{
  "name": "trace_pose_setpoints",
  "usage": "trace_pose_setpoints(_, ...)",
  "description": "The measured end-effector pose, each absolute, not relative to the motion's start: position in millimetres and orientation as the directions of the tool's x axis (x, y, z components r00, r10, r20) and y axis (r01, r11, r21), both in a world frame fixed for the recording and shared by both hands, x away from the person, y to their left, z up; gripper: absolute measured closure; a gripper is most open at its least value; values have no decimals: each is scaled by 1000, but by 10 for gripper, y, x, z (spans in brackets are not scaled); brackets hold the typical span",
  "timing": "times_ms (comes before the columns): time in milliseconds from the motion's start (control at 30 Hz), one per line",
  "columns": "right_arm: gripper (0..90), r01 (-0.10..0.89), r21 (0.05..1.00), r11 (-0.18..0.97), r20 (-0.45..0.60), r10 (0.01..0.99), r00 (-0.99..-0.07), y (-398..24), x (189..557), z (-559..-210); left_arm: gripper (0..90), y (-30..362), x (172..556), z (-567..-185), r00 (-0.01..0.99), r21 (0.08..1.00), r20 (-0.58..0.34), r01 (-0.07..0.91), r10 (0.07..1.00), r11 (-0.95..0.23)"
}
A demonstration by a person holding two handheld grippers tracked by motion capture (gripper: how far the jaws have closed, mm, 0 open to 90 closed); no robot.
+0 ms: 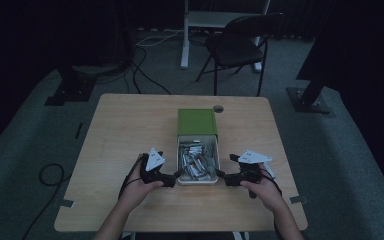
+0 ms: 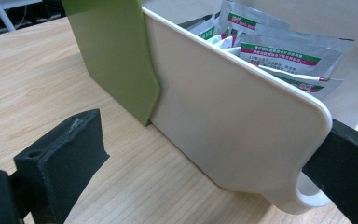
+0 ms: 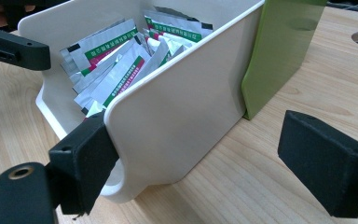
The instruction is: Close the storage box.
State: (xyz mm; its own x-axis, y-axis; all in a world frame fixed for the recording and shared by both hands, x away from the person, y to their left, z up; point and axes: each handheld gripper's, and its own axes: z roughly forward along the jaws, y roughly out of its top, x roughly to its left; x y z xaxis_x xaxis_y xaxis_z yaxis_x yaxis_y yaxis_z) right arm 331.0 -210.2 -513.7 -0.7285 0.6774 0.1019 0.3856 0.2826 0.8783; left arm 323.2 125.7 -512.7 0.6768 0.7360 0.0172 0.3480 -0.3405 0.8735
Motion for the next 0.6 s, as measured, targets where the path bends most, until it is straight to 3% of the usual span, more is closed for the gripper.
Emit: trace_pose_setpoints(600, 127, 396, 871, 290, 92, 696, -712, -2085, 3378, -5106, 32, 1247, 3346, -5117, 671, 868, 13, 360, 742, -341)
